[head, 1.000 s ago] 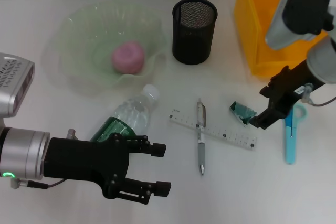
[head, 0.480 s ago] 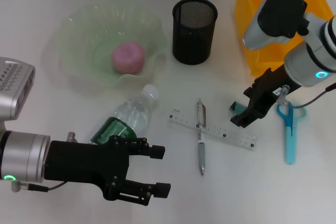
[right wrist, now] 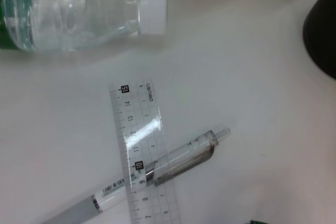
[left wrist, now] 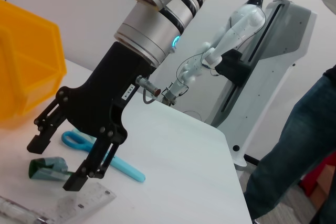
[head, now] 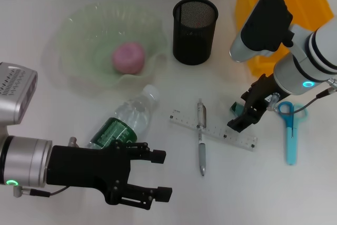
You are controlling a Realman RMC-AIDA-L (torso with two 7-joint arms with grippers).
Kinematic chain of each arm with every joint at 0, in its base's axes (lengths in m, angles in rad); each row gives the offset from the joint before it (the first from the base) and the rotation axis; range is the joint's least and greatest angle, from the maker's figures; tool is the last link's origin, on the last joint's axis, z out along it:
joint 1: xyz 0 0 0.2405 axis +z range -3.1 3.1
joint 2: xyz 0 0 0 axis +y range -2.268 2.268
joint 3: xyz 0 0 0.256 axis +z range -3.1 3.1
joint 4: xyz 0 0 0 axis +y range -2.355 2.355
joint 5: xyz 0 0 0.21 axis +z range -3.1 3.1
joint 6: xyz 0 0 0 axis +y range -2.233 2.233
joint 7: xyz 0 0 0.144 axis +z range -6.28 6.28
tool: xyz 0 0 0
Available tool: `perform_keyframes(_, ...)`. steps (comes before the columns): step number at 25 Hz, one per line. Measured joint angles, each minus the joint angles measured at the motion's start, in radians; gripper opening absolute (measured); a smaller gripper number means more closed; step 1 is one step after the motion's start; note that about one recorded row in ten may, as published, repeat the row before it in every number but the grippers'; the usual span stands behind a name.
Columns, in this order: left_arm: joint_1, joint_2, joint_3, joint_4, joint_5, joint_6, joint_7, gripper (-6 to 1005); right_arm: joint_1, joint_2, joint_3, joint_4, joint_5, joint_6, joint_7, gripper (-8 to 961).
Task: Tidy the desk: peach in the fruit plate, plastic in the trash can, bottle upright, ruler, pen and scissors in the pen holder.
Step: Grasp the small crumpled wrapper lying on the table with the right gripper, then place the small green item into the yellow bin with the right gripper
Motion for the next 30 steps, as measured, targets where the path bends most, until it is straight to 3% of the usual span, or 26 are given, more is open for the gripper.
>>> perform_keyframes(15,-0.009,-0.001,0.004,-0.036,0.000,-0.014,0.024,836,-0.005,0.000,-0.014,0.001,-0.018,0.028,0.009,711)
perform_keyframes(18,-0.009,-0.001,0.004,-0.036,0.000,-0.014,0.024,836,-0.005,0.000,-0.014,0.001,-0.021,0.029,0.011,506)
perform_keyframes(23,-0.009,0.000,0.004,-0.036,0.000,-0.014,0.024,835,-0.004,0.000,-0.014,0.004,-0.021,0.028,0.013,326)
perform_keyframes(30,-0.009,0.000,0.004,-0.036,0.000,-0.014,0.024,835,-0.004,-0.002,-0.003,0.002,-0.021,0.021,0.014,319)
